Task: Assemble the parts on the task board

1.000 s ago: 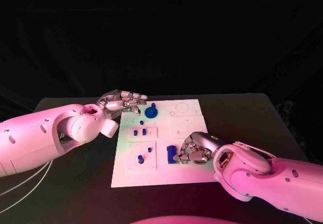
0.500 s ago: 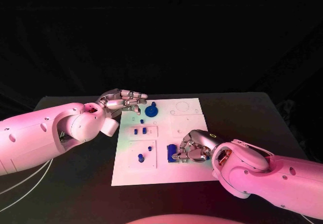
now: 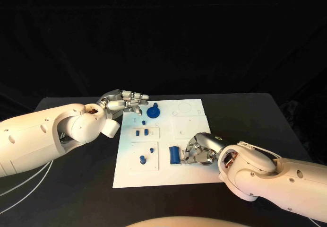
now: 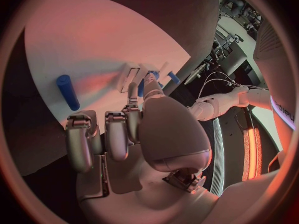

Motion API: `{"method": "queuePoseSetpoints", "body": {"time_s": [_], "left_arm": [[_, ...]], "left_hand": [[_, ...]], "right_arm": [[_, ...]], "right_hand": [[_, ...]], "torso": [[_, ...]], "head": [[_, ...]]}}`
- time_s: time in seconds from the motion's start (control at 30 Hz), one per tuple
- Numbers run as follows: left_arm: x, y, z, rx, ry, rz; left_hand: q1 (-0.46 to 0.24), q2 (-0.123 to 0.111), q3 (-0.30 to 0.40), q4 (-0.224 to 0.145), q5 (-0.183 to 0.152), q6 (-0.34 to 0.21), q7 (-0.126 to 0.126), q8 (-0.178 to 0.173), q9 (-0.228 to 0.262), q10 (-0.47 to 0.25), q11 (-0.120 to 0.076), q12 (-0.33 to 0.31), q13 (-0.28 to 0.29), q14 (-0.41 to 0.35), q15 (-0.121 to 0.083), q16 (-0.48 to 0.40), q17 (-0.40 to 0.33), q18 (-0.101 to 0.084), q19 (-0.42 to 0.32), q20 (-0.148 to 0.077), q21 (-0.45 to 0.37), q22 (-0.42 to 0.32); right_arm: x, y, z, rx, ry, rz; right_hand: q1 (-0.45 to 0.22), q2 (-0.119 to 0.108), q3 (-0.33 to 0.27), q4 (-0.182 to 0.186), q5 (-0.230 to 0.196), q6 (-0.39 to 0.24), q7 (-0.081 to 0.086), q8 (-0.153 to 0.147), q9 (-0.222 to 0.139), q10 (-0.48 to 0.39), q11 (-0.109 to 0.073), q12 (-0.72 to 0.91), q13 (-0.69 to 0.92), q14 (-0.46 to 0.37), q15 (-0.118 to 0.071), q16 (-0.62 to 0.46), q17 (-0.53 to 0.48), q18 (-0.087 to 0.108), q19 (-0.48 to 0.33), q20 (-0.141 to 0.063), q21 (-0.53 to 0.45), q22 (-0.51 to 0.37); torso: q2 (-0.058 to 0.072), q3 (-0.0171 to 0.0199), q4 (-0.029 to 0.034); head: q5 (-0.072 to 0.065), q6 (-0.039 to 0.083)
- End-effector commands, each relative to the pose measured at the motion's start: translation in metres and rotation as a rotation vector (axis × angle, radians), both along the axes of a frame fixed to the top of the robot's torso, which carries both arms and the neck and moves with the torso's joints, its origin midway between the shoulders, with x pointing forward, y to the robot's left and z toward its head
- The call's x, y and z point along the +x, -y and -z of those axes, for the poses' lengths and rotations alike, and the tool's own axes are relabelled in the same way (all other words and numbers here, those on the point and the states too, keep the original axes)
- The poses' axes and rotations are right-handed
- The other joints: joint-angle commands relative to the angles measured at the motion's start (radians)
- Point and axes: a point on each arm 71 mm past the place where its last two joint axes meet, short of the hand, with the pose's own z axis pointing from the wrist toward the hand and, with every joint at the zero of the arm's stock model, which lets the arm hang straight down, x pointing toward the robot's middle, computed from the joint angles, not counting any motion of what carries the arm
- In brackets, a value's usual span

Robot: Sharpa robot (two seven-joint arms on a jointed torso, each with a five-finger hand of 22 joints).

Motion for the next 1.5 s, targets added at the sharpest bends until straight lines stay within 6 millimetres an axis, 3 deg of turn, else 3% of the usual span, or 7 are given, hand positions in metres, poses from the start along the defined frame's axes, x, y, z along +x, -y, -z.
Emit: {"method": "queuePoseSetpoints", "body": {"time_s": [0.03, 0.3, 0.43, 0.57, 0.77, 1.03, 1.5], "left_arm": [[-0.001, 0.002, -0.001, -0.006, 0.004, 0.019], [-0.001, 0.002, -0.001, -0.006, 0.004, 0.018], [-0.001, 0.001, -0.001, -0.006, 0.005, 0.016], [-0.001, 0.001, -0.001, -0.007, 0.007, 0.016], [-0.002, 0.002, -0.001, -0.009, 0.007, 0.020], [-0.003, 0.003, 0.000, -0.010, 0.007, 0.023], [-0.003, 0.003, 0.000, -0.010, 0.005, 0.024]], "left_hand": [[0.004, 0.004, -0.005, -0.001, -0.001, -0.010, 0.000, 0.003, -0.002, -0.007, 0.003, 0.006, 0.002, -0.010, 0.000, -0.003, -0.001, 0.005, 0.000, 0.010, -0.003, -0.001], [0.004, 0.004, -0.005, -0.001, -0.001, -0.010, 0.000, 0.003, -0.002, -0.007, 0.003, 0.006, 0.002, -0.010, 0.000, -0.003, -0.001, 0.005, 0.000, 0.010, -0.003, -0.001], [0.004, 0.004, -0.005, -0.001, -0.001, -0.010, 0.000, 0.003, -0.002, -0.007, 0.003, 0.006, 0.002, -0.010, 0.000, -0.003, -0.001, 0.005, 0.000, 0.010, -0.003, -0.001], [0.005, 0.004, -0.005, -0.002, -0.001, -0.010, 0.000, 0.003, -0.002, -0.008, 0.003, 0.007, 0.002, -0.010, 0.001, -0.003, -0.001, 0.005, 0.000, 0.010, -0.003, -0.001], [0.005, 0.004, -0.005, -0.002, -0.002, -0.010, 0.000, 0.003, -0.002, -0.008, 0.003, 0.007, 0.002, -0.010, 0.001, -0.003, -0.002, 0.005, 0.000, 0.010, -0.003, -0.001], [0.004, 0.004, -0.006, -0.002, -0.002, -0.010, 0.000, 0.003, -0.002, -0.008, 0.003, 0.008, 0.002, -0.010, 0.001, -0.003, -0.002, 0.005, 0.000, 0.010, -0.003, -0.001], [0.004, 0.004, -0.006, -0.002, -0.002, -0.010, 0.000, 0.003, -0.002, -0.008, 0.003, 0.008, 0.002, -0.010, 0.001, -0.003, -0.002, 0.005, 0.000, 0.010, -0.003, -0.001]], "right_arm": [[-0.002, -0.001, 0.000, -0.015, -0.002, -0.018], [-0.006, 0.009, -0.008, 0.038, 0.025, -0.001], [-0.004, 0.024, -0.018, 0.069, 0.045, 0.010], [-0.001, 0.046, -0.027, 0.057, 0.071, 0.032], [0.001, 0.072, -0.031, -0.007, 0.113, 0.060], [0.003, 0.089, -0.025, -0.084, 0.133, 0.095], [0.002, 0.086, -0.003, -0.129, 0.099, 0.112]], "right_hand": [[-0.006, -0.001, -0.003, 0.003, -0.001, 0.005, -0.002, 0.000, 0.000, 0.009, -0.009, -0.001, -0.091, 0.081, -0.004, 0.004, 0.136, -0.007, 0.105, -0.006, 0.004, 0.263], [-0.019, 0.003, -0.003, 0.015, 0.017, -0.008, 0.003, -0.012, -0.006, -0.001, -0.005, -0.022, -0.105, 0.079, -0.001, 0.000, 0.129, -0.004, 0.100, -0.004, -0.006, 0.260], [0.000, 0.017, 0.013, 0.011, 0.034, -0.044, 0.021, -0.057, -0.030, -0.008, 0.009, -0.032, -0.111, 0.078, 0.010, -0.003, 0.124, -0.003, 0.097, 0.003, -0.013, 0.258], [0.000, 0.016, 0.017, 0.014, 0.046, -0.056, 0.036, -0.098, -0.060, -0.011, 0.021, -0.038, -0.114, 0.078, 0.020, -0.004, 0.124, -0.003, 0.097, 0.012, -0.012, 0.258], [0.002, 0.018, 0.024, 0.018, 0.052, -0.039, 0.042, -0.138, -0.099, -0.006, 0.027, -0.030, -0.108, 0.079, 0.026, -0.001, 0.130, -0.005, 0.101, 0.020, -0.003, 0.261], [-0.008, 0.018, 0.025, 0.028, 0.056, -0.011, 0.039, -0.153, -0.120, -0.002, 0.026, -0.027, -0.106, 0.080, 0.026, 0.001, 0.133, -0.006, 0.104, 0.022, 0.003, 0.262], [-0.016, 0.016, 0.026, 0.039, 0.074, 0.019, 0.032, -0.159, -0.134, 0.000, 0.019, -0.026, -0.105, 0.080, 0.021, 0.002, 0.134, -0.007, 0.105, 0.019, 0.004, 0.263]], "torso": [[0.000, -0.0003, 0.0000], [-0.001, -0.0010, 0.0004], [-0.002, -0.0016, -0.0008], [-0.004, -0.0015, -0.0021], [-0.003, -0.0007, -0.0031], [-0.001, 0.0003, -0.0008], [-0.001, -0.0004, -0.0007]], "head": [[0.000, 0.001], [-0.005, 0.004], [-0.009, 0.007], [-0.016, 0.013], [-0.029, 0.016], [-0.043, 0.018], [-0.041, 0.012]]}}
